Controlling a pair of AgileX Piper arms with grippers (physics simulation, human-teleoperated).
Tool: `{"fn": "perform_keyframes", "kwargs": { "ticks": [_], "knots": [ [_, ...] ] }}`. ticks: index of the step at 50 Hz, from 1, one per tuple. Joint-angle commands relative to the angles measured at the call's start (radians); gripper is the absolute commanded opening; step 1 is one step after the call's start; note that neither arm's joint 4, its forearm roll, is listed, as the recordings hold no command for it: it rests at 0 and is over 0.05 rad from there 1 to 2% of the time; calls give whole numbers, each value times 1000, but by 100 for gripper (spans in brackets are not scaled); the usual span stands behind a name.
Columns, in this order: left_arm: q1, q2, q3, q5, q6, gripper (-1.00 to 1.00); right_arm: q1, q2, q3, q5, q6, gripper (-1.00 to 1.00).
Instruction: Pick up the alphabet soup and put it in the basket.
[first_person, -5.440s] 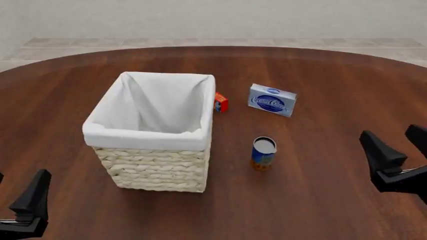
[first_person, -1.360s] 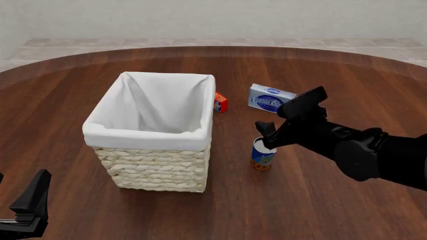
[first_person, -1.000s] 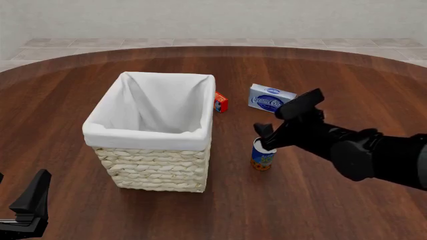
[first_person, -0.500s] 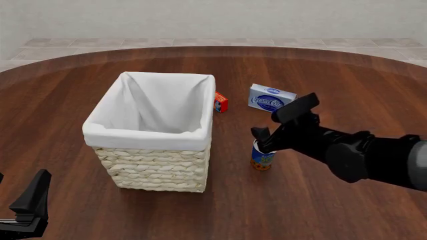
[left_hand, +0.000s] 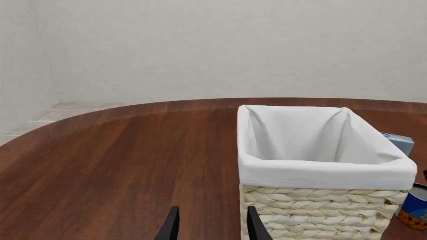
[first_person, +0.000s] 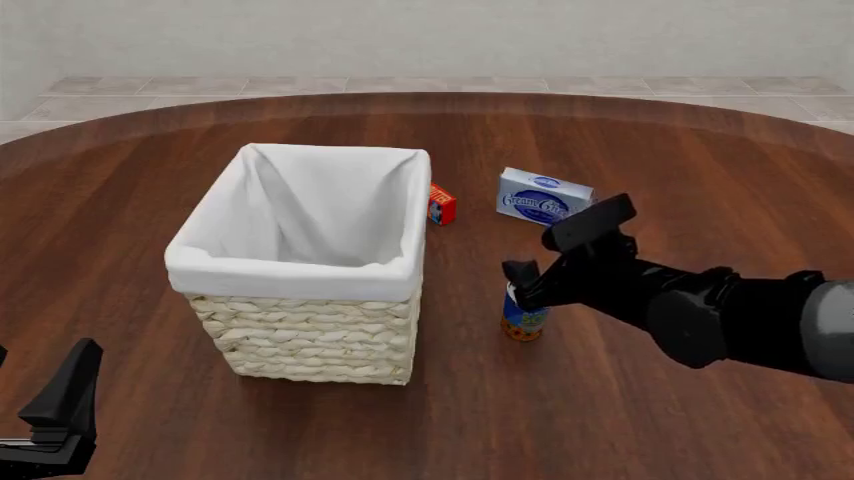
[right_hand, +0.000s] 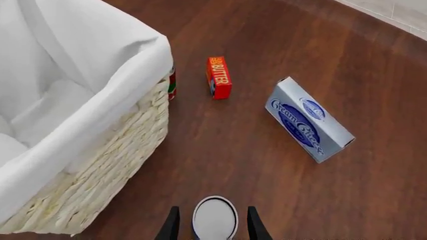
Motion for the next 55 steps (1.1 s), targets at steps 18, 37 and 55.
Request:
{"fn": "perform_keyframes", "kwargs": {
  "ticks": [18,37,55],
  "knots": [
    [0,0,0,0,0,100,-1,26,16,-24,14,100],
    [0,0,0,0,0,100,4,44,22,-39,29,100],
    [0,0,0,0,0,100,-10,67,23,-56,36,100]
  ]
}}
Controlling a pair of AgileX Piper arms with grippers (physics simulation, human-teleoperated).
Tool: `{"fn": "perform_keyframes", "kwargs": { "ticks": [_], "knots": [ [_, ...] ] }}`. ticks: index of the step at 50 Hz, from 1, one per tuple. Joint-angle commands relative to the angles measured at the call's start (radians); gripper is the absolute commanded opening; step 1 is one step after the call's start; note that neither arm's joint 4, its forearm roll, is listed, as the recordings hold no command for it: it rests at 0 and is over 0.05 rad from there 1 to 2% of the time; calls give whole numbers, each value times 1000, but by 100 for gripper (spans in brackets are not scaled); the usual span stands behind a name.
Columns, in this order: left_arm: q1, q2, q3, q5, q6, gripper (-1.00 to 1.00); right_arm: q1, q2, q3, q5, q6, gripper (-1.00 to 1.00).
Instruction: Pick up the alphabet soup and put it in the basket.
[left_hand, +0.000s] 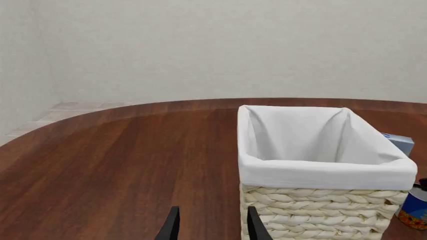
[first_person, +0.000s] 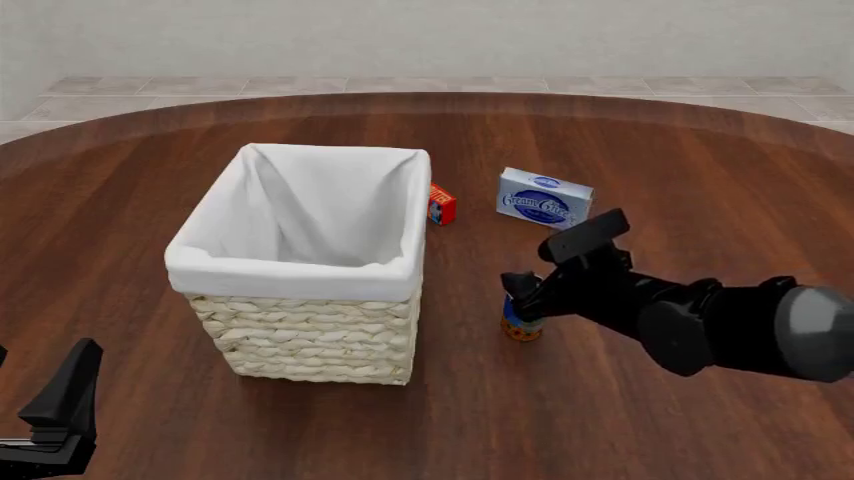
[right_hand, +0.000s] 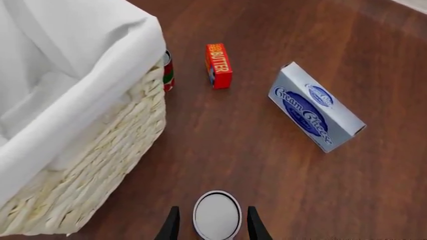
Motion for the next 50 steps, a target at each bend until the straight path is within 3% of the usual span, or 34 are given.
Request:
{"fn": "perform_keyframes", "kwargs": {
  "ticks": [1,50],
  "knots": [
    [0,0,0,0,0,100,-5,11,3,-10,6,100],
    [0,0,0,0,0,100,0,65,17,-52,34,100]
  ]
}}
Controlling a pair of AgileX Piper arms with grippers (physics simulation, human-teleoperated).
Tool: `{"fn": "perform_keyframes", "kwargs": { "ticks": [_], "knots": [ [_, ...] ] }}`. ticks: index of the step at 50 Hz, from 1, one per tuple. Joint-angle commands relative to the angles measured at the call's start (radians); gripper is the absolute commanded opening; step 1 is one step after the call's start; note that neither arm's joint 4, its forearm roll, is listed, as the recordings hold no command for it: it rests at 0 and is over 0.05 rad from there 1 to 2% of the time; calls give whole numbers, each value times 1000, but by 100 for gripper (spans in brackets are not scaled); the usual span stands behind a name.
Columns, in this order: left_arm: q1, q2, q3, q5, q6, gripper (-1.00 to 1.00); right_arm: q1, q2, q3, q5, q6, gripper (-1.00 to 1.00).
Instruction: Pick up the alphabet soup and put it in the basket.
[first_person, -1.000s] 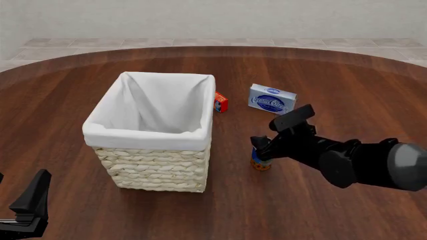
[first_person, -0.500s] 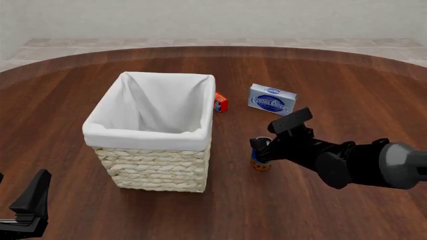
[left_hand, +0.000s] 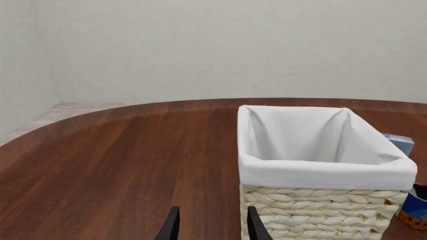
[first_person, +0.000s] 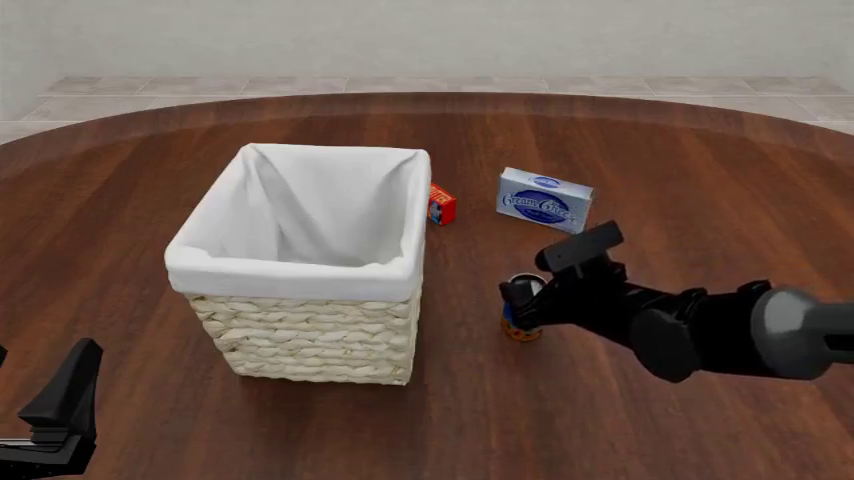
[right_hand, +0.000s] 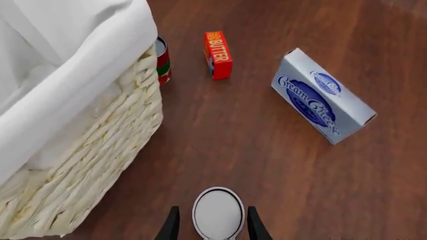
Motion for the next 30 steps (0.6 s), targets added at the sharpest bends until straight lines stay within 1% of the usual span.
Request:
{"fn": "perform_keyframes", "kwargs": {
  "ticks": [1,30],
  "knots": [
    [0,0,0,0,0,100,3,5,4,-5,10,100],
    [0,0,0,0,0,100,5,34,15,-31,20,100]
  ]
}}
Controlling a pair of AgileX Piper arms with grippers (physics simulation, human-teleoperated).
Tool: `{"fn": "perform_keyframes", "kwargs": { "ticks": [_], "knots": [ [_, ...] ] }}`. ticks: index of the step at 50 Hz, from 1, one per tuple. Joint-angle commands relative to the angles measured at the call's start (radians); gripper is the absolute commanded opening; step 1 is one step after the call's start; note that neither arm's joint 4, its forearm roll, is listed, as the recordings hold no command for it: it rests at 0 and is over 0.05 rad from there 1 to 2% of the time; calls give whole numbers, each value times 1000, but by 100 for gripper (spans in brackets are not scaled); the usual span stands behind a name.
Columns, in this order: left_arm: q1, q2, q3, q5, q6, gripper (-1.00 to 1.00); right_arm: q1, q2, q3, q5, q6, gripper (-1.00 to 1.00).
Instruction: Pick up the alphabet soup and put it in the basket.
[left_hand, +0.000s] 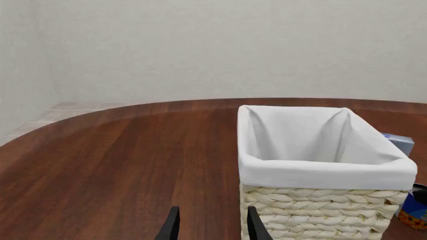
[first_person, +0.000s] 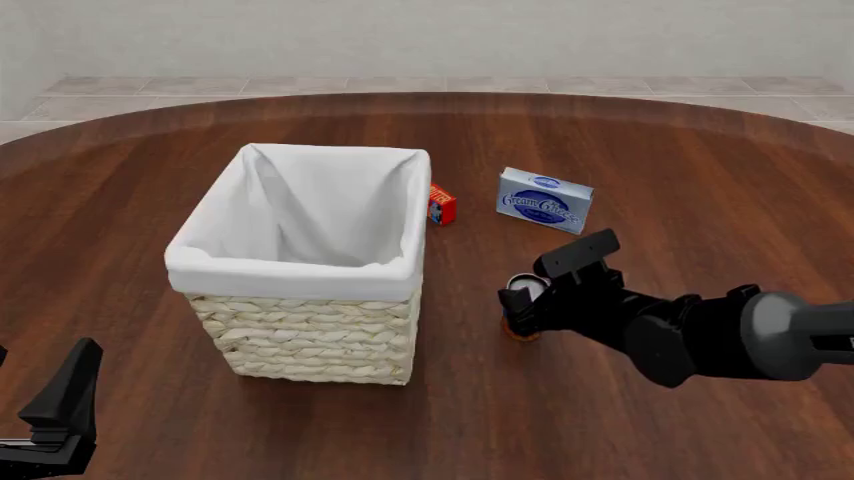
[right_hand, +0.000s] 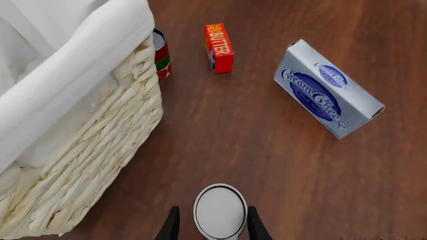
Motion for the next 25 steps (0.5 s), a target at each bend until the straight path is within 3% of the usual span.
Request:
{"fn": "perform_keyframes", "kwargs": {
  "ticks": [1,25],
  "knots": [
    [0,0,0,0,0,100,3,6,4,-6,7,100],
    [0,0,0,0,0,100,-5,7,4,-11,-3,100]
  ]
}}
